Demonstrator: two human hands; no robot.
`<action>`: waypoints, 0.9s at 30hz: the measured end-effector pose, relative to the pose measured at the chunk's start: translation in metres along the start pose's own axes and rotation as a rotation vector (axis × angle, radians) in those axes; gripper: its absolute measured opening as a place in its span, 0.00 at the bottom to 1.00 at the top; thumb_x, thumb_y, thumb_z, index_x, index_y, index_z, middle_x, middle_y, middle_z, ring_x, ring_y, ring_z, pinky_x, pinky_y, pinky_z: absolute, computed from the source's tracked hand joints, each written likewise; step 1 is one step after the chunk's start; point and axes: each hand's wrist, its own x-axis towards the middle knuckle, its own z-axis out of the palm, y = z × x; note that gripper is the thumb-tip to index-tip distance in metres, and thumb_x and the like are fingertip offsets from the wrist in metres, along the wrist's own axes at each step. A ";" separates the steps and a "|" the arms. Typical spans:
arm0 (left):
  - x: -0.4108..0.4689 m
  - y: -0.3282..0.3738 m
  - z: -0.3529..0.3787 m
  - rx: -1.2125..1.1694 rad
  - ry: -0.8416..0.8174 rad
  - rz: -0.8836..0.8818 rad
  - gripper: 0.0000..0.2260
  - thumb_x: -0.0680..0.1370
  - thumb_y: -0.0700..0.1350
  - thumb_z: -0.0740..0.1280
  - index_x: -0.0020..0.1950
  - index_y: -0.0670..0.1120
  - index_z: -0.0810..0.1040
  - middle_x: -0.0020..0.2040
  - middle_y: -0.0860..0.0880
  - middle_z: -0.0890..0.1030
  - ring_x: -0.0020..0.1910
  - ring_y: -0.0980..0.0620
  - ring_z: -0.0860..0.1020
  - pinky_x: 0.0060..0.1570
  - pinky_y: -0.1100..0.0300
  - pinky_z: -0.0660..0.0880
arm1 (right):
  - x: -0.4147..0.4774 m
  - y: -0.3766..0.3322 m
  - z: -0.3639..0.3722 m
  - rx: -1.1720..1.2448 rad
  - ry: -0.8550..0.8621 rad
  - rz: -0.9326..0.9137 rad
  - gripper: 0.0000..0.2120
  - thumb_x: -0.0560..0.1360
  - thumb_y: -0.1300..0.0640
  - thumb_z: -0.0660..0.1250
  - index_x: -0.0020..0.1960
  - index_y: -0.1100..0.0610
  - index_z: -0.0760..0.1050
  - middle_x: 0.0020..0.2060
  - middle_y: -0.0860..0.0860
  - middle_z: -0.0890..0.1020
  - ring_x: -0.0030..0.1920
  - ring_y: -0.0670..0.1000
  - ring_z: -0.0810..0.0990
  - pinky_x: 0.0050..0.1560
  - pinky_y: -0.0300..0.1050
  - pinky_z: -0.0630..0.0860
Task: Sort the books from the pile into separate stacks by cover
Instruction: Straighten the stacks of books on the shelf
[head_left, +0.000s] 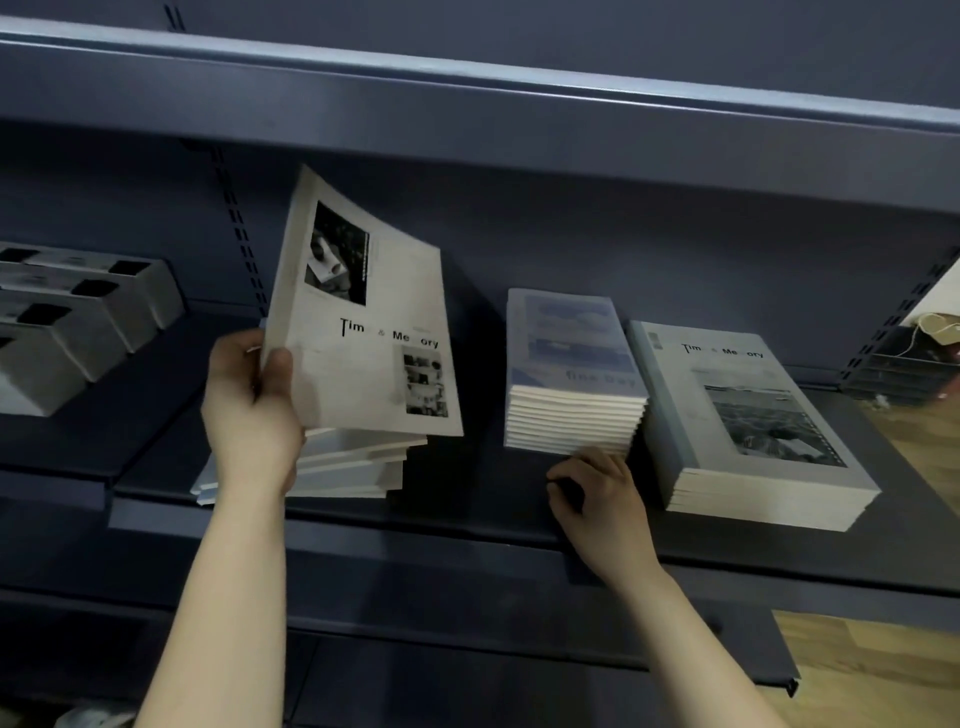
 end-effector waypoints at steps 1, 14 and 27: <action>-0.002 0.004 0.001 -0.042 0.001 0.009 0.07 0.79 0.46 0.60 0.56 0.52 0.72 0.50 0.52 0.79 0.50 0.44 0.78 0.45 0.44 0.75 | 0.001 -0.001 -0.003 0.057 -0.007 0.015 0.08 0.69 0.64 0.70 0.45 0.53 0.80 0.44 0.47 0.78 0.48 0.48 0.76 0.49 0.39 0.72; -0.084 0.060 0.091 -0.567 -0.192 -0.156 0.04 0.81 0.41 0.59 0.52 0.49 0.71 0.39 0.53 0.78 0.28 0.57 0.73 0.19 0.67 0.59 | 0.036 -0.033 -0.108 1.114 0.076 0.429 0.20 0.76 0.43 0.58 0.60 0.54 0.76 0.52 0.54 0.83 0.51 0.55 0.83 0.41 0.51 0.81; -0.166 0.069 0.169 -0.290 -0.582 -0.141 0.07 0.81 0.52 0.58 0.52 0.55 0.75 0.46 0.56 0.80 0.44 0.55 0.80 0.32 0.60 0.76 | 0.016 0.074 -0.174 1.026 0.336 0.546 0.11 0.77 0.66 0.62 0.58 0.60 0.73 0.52 0.58 0.82 0.54 0.64 0.80 0.50 0.58 0.76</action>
